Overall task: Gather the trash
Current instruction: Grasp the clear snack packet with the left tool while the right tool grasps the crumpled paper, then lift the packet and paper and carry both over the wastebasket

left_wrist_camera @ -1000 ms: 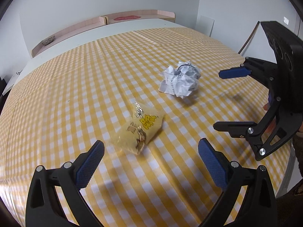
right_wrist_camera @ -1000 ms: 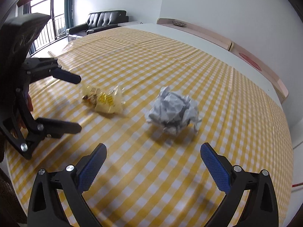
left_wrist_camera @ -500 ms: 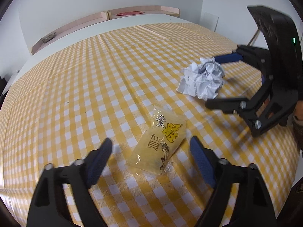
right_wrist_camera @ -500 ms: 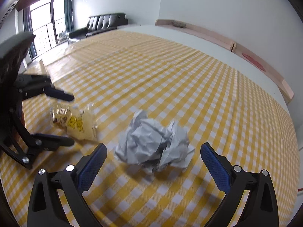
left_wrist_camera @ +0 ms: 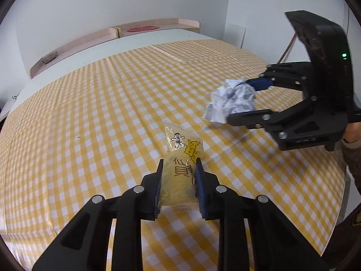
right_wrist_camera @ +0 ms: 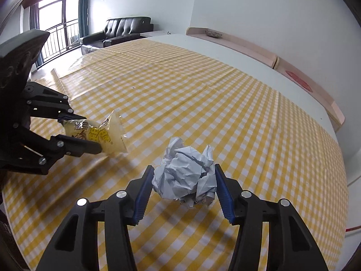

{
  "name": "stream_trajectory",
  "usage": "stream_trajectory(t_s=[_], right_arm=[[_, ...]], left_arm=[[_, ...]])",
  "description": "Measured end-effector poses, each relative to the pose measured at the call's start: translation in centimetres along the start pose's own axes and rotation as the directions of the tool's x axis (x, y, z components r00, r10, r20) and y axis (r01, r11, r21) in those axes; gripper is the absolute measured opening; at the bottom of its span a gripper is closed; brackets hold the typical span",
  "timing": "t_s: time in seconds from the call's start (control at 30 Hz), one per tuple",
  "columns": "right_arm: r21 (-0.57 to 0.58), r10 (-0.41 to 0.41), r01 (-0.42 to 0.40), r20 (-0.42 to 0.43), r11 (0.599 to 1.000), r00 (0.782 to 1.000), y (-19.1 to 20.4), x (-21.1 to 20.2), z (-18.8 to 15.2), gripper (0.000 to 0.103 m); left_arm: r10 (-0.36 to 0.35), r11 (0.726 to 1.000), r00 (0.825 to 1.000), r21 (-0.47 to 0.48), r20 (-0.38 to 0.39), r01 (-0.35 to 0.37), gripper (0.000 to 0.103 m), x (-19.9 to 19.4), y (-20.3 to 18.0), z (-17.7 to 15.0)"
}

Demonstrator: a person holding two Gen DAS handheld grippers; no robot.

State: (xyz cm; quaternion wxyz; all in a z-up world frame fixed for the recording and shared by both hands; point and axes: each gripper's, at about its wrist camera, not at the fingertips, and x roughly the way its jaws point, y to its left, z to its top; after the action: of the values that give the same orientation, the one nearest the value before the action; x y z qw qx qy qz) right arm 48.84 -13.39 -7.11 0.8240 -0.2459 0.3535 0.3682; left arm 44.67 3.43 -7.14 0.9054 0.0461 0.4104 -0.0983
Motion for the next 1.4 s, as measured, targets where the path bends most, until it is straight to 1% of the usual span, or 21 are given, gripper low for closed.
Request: stream_trajectory(t_s=[0.1,0.17,0.23,0.4,0.47,0.5,0.6,0.7,0.93,1.17,1.33,1.4], right_arm=[[0.011,-0.001,0.001,0.005,1.0,1.0,0.6,-1.6,-0.2,0.056],[0.009,-0.003,0.003,0.004,1.0,1.0,1.2,-2.4,-0.3,0.056],[0.014,-0.006,0.006,0.021,1.0,1.0,1.8,-3.5,-0.3,0.056],[0.006,0.003,-0.004,0.055,1.0,0.998,3.8,-5.9,-0.5,0.056],[-0.005,0.006,-0.006,0.058,1.0,0.998,4.4,-6.7,-0.4,0.056],[-0.009,-0.004,0.005,0.068,1.0,0.998,4.8,-7.2,-0.5,0.056],[-0.008,0.007,-0.006,0.07,1.0,0.998,5.5,-8.3,-0.9,0.056],[-0.017,0.001,0.0,0.073,1.0,0.997,6.3,-9.2,-1.4,0.056],[-0.02,0.007,-0.005,0.08,1.0,0.997,8.0,-11.3,-2.4,0.056],[-0.046,0.04,-0.036,0.087,0.998,0.995,9.7,-13.2,-4.2,0.056],[-0.042,0.044,-0.04,0.105,0.998,0.993,10.8,-15.4,-6.0,0.057],[-0.049,0.047,-0.042,0.106,0.998,0.993,11.3,-16.1,-6.8,0.057]], left_arm=[[-0.018,1.0,1.0,-0.017,-0.002,0.018,0.026,-1.0,0.0,-0.4],[0.002,1.0,1.0,-0.023,-0.011,-0.002,0.026,-1.7,-0.2,-0.8],[0.013,1.0,1.0,-0.027,-0.014,-0.013,0.026,-2.8,-0.6,-1.4],[0.039,0.999,0.999,-0.029,0.019,-0.039,0.026,-6.1,-1.7,-2.1],[0.065,0.998,0.997,-0.022,0.029,-0.064,0.026,-7.4,-2.3,-2.5],[0.066,0.998,0.997,-0.021,0.032,-0.065,0.026,-7.8,-2.6,-2.4],[0.09,0.996,0.995,-0.014,0.037,-0.089,0.026,-9.1,-3.4,-3.1],[0.08,0.997,0.996,-0.014,0.035,-0.079,0.026,-10.0,-4.5,-3.8],[0.094,0.995,0.994,-0.035,0.047,-0.092,0.026,-12.3,-6.3,-6.2],[0.11,0.993,0.992,-0.052,0.054,-0.107,0.026,-14.6,-7.8,-8.3],[0.136,0.99,0.989,-0.048,0.051,-0.133,0.026,-16.4,-9.2,-9.7],[0.139,0.989,0.989,-0.05,0.046,-0.137,0.026,-16.8,-9.1,-10.1]])
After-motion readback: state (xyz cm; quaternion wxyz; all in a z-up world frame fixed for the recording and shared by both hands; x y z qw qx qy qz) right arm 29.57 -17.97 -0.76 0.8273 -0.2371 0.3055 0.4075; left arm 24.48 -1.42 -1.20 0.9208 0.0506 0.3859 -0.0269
